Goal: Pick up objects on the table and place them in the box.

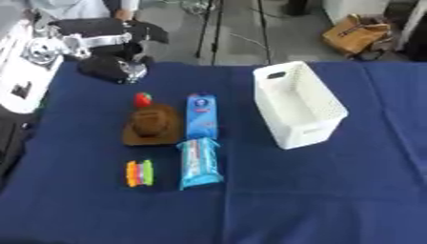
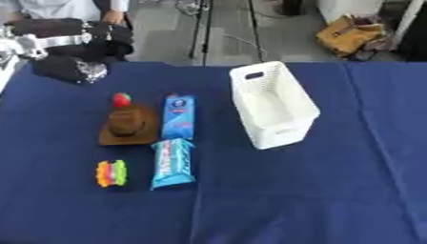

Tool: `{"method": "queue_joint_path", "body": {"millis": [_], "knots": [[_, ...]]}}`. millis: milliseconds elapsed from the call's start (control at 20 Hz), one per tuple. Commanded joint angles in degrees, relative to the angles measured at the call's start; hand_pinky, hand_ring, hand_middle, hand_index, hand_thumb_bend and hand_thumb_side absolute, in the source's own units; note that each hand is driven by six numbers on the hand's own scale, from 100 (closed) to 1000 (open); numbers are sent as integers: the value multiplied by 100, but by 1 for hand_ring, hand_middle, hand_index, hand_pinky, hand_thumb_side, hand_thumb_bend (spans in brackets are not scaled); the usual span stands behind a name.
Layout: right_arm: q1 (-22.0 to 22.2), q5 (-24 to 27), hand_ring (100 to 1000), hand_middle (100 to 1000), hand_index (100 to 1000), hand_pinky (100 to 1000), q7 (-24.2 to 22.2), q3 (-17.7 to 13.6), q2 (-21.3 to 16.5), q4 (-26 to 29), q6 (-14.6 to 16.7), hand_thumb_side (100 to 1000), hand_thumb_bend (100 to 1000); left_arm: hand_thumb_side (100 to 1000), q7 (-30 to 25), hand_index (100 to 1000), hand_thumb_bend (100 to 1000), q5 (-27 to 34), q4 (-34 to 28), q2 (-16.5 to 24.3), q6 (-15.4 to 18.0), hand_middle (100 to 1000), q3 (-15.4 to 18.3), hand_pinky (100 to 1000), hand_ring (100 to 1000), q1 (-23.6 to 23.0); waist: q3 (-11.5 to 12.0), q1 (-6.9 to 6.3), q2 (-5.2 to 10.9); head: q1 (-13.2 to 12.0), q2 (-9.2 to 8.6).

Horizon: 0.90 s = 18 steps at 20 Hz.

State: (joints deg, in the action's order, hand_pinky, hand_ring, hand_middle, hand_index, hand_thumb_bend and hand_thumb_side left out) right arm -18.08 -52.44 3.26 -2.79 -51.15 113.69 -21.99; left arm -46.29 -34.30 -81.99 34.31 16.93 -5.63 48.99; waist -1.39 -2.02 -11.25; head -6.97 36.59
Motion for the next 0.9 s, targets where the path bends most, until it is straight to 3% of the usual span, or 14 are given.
{"method": "queue_joint_path", "body": {"millis": [50,150,200,250,300,350,400,550,600,800,850,900], "knots": [[-32,24,919,908,928,901,29,-91,-111,90,-30,1000,100,771,-437,1000,100,-126,110,157,320,1000,2,1000,1000,175,4,4,109,-56,5],[-32,17,918,907,924,900,29,-79,-110,90,-41,1000,100,821,-534,1000,100,-273,327,156,264,1000,-68,1000,1000,254,9,-5,113,-141,-25],[-31,12,918,905,920,899,28,-74,-106,90,-51,1000,100,894,-551,1000,100,-369,464,152,230,1000,-116,1000,1000,295,9,-8,113,-180,-40],[-30,8,918,905,920,899,27,-69,-102,90,-67,1000,100,894,-560,1000,100,-467,612,139,184,1000,-165,1000,1000,339,7,-8,114,-209,-51],[-27,5,917,903,916,898,26,-65,-99,90,-82,1000,100,1000,-564,1000,100,-520,725,119,154,1000,-195,1000,1000,377,7,-7,112,-236,-66],[-22,2,917,903,916,898,26,-61,-97,90,-97,1000,100,1000,-566,1000,100,-517,807,101,132,1000,-207,1000,1000,409,7,-5,109,-263,-85],[-14,2,916,902,913,897,26,-59,-96,90,-111,1000,100,1000,-567,1000,260,-445,867,86,127,1000,-211,1000,1000,427,11,-3,106,-281,-101],[6,10,916,902,912,897,34,-51,-98,90,-143,1000,100,1000,-568,1000,308,-158,996,113,129,1000,-245,1000,1000,448,22,-4,102,-289,-119],[19,13,916,900,906,896,38,-50,-100,90,-154,1000,100,1000,-530,1000,491,-125,1040,144,129,1000,-273,1000,1000,461,35,-12,102,-280,-122],[62,43,916,899,903,894,73,-29,-109,90,-200,1000,100,1000,-106,1000,559,-249,1572,224,238,1000,-539,1000,1000,573,72,-52,106,-271,-134],[71,49,916,899,903,894,79,-22,-109,90,-210,1000,100,1000,-34,1000,559,-349,1724,234,318,1000,-616,1000,1000,604,80,-63,105,-278,-143],[79,56,916,899,901,894,85,-15,-108,90,-219,1000,100,1000,52,1000,499,-442,1846,234,417,1000,-666,1000,1000,629,86,-71,103,-282,-148]]}}
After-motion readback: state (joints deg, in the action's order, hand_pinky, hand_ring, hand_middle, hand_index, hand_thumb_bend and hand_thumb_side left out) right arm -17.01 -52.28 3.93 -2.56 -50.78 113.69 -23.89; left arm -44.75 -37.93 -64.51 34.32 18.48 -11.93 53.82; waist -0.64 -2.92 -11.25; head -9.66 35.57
